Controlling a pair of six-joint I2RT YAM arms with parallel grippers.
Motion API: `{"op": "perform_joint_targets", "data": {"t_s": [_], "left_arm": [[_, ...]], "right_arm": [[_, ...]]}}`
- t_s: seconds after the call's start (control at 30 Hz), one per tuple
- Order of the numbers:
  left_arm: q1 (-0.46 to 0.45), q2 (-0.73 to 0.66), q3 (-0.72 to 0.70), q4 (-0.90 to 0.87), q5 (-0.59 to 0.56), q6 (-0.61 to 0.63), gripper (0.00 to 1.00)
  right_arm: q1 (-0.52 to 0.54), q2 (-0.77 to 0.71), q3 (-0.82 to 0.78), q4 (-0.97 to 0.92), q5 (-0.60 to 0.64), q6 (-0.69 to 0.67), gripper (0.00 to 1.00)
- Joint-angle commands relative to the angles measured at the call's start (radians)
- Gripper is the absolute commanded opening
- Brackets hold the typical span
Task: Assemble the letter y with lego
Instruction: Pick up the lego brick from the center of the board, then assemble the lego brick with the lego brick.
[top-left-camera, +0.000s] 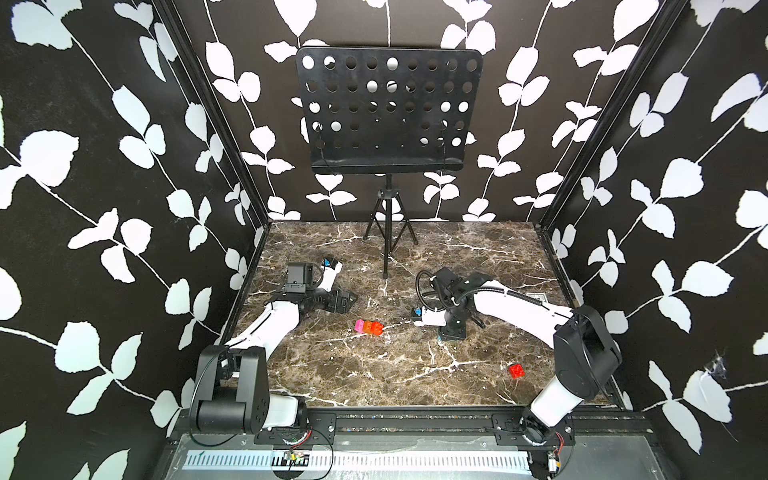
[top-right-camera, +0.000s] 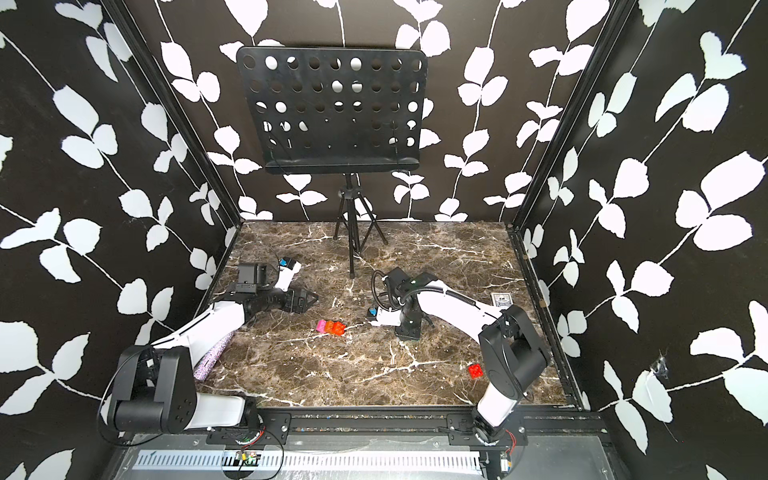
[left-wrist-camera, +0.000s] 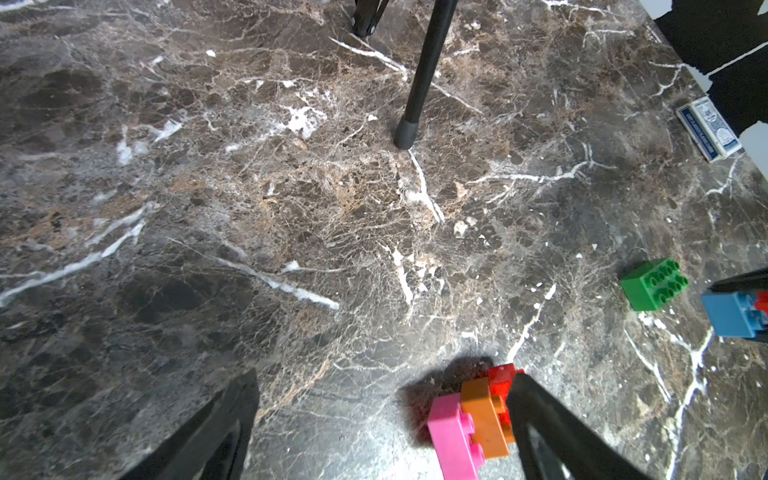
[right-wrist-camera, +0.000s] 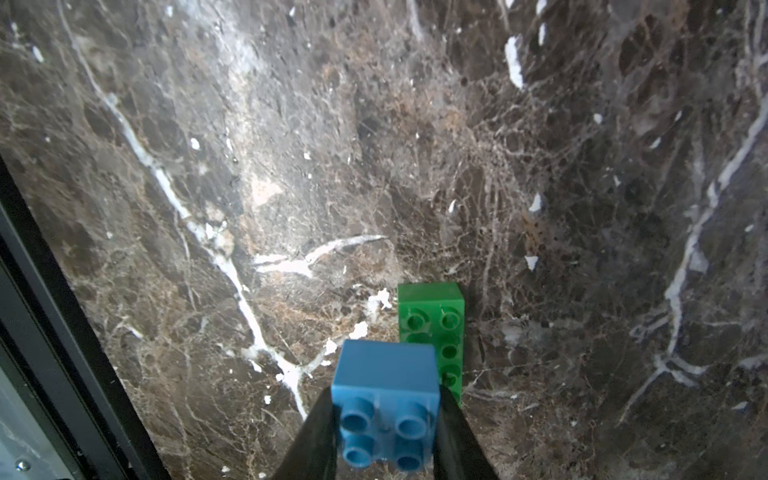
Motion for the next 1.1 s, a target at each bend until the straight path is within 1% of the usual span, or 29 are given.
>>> {"op": "perform_joint_targets", "data": {"t_s": [0.0, 0.43, 0.8, 1.07], "left_arm": [[0.001, 0.007, 0.003, -0.008, 0.009, 0.007, 0.95], [0.000, 0.016, 0.011, -0.021, -0.007, 0.027, 0.95], [0.000, -0.007, 0.002, -0.031, -0.021, 0.051, 0.95], [0.001, 0.004, 0.006, -0.032, -0.019, 0.050, 0.95]], "right_arm": [[-0.006, 0.024, 0.003, 0.016, -0.010, -0.056, 0.25], [-0.028, 0.107, 0.027, 0.073, -0.019, -0.079, 0.25], [-0.040, 0.145, 0.014, 0.043, -0.005, -0.109, 0.25], [-0.040, 0.224, 0.032, -0.005, -0.020, -0.110, 0.23]]}}
